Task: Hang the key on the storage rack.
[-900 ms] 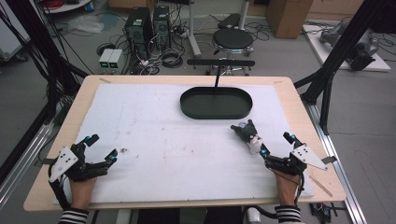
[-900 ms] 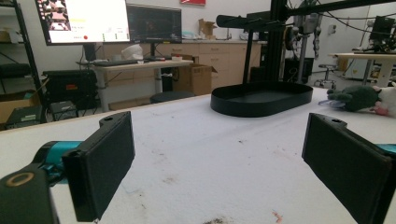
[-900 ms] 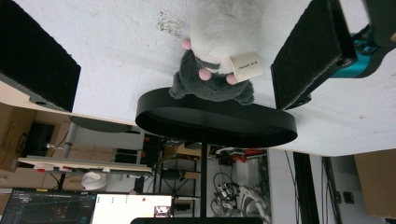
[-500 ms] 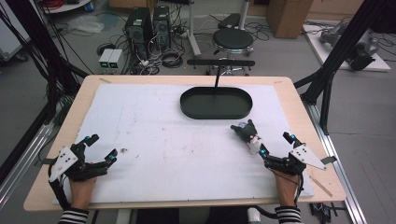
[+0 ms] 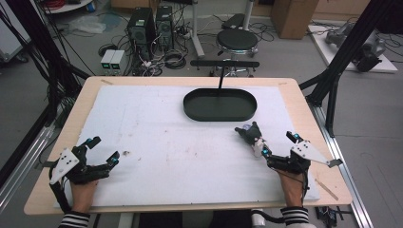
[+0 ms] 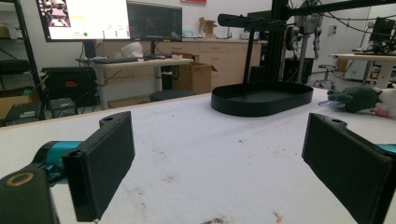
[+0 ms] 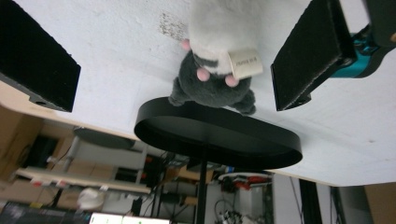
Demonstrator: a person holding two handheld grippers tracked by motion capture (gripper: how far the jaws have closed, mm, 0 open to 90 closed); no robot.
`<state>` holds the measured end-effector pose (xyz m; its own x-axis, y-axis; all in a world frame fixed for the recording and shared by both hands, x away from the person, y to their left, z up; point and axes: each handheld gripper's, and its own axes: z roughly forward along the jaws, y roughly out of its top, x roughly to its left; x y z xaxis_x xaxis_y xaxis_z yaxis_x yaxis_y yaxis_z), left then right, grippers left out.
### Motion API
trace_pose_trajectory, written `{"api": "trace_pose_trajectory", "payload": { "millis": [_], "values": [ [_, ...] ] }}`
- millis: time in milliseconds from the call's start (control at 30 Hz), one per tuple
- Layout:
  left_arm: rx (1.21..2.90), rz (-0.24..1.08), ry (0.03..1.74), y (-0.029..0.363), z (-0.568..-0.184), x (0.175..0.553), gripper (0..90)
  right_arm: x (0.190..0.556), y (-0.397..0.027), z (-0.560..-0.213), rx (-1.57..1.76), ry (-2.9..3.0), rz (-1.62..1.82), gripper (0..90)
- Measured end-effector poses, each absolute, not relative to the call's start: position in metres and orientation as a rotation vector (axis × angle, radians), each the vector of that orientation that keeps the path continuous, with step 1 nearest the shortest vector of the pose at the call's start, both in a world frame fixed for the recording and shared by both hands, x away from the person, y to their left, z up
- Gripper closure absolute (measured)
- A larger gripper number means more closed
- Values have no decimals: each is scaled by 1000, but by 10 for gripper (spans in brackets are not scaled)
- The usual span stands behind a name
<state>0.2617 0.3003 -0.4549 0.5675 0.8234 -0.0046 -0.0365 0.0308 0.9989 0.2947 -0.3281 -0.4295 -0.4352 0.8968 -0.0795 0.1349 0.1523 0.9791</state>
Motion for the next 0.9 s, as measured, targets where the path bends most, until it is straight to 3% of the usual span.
{"api": "trace_pose_trajectory", "payload": {
  "millis": [367,900],
  "values": [
    [1390,765,735,300,-455,262,98,317,-323,-386,1057,1995,1236,3],
    [1393,761,738,300,-455,262,98,345,-305,-371,1096,2336,971,4]
  ]
}}
